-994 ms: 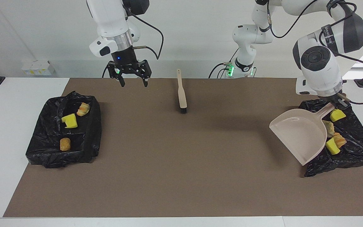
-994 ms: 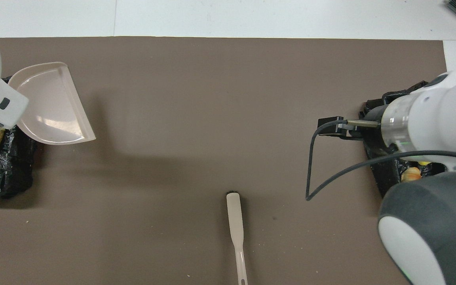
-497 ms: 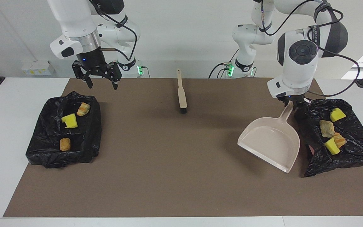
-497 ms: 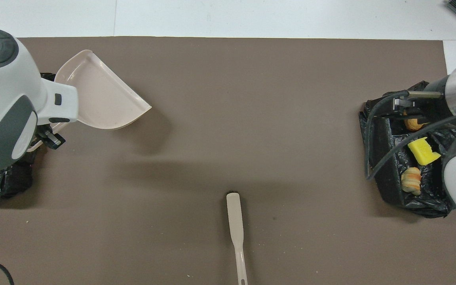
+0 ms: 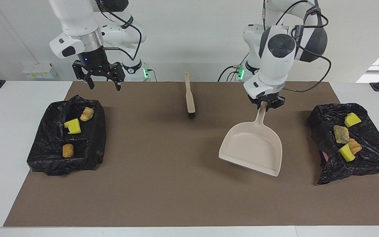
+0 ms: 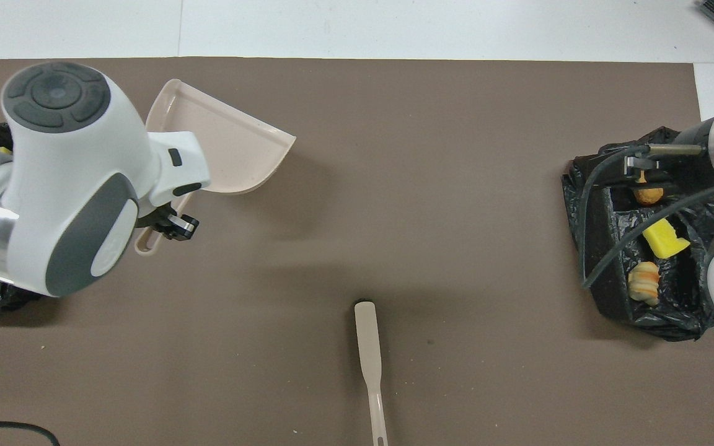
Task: Sweep and dump trash in bin
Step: 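Bring the empty dustpan back to the table center with the left gripper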
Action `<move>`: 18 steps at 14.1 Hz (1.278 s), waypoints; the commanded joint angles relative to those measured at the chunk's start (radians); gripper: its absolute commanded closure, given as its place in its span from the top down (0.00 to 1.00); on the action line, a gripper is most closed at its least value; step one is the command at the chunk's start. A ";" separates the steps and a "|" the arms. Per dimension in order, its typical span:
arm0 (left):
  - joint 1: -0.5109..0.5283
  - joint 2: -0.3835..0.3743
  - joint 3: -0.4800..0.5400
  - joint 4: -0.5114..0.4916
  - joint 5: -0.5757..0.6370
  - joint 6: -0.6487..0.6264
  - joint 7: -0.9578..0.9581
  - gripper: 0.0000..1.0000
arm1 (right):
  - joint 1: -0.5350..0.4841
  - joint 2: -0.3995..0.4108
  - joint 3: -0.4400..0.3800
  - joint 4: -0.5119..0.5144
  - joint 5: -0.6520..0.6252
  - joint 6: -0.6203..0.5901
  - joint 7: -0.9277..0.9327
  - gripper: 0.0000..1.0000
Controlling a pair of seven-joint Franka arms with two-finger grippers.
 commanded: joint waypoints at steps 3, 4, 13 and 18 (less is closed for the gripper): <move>-0.157 0.064 0.019 -0.030 -0.128 0.182 -0.296 0.00 | -0.003 -0.056 -0.029 -0.089 0.004 0.024 -0.057 1.00; -0.190 0.087 0.021 -0.030 -0.130 0.211 -0.344 0.00 | -0.005 -0.056 -0.029 -0.089 0.021 0.027 -0.069 1.00; -0.293 0.259 0.021 -0.029 -0.201 0.416 -0.486 0.00 | -0.013 -0.022 -0.029 -0.047 0.045 0.034 -0.075 1.00; -0.235 0.164 0.027 -0.025 -0.202 0.364 -0.464 1.00 | -0.005 -0.042 -0.029 -0.075 0.044 0.020 -0.064 1.00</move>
